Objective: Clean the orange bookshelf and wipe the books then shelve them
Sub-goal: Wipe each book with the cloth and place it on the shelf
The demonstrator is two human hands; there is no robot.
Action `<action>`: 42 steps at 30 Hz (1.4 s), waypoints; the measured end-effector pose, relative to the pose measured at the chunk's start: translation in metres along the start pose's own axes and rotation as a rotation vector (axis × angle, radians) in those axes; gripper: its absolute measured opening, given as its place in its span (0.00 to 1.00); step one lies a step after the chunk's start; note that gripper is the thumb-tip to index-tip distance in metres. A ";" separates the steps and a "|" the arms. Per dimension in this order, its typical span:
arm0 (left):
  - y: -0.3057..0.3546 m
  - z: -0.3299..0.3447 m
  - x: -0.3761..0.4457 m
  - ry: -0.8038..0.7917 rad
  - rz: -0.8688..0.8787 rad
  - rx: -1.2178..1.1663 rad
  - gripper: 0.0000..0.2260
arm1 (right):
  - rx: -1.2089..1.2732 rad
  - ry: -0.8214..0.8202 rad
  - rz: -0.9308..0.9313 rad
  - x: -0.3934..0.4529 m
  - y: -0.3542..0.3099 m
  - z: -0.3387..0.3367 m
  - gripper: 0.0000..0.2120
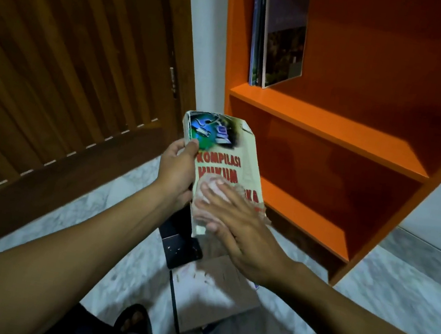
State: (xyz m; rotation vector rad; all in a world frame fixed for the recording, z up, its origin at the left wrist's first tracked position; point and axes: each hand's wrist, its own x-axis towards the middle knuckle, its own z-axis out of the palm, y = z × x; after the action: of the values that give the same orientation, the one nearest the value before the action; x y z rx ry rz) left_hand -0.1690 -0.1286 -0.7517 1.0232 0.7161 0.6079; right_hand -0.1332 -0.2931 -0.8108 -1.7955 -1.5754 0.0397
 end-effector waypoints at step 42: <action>0.112 -0.016 -0.011 -0.450 0.215 0.733 0.12 | 0.956 0.301 0.509 0.076 0.011 -0.132 0.17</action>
State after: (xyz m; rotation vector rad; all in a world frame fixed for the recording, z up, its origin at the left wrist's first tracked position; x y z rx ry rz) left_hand -0.2013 -0.0839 -0.6526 1.8629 0.4254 0.2656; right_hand -0.0426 -0.2915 -0.6878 -1.2749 -0.6450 0.6206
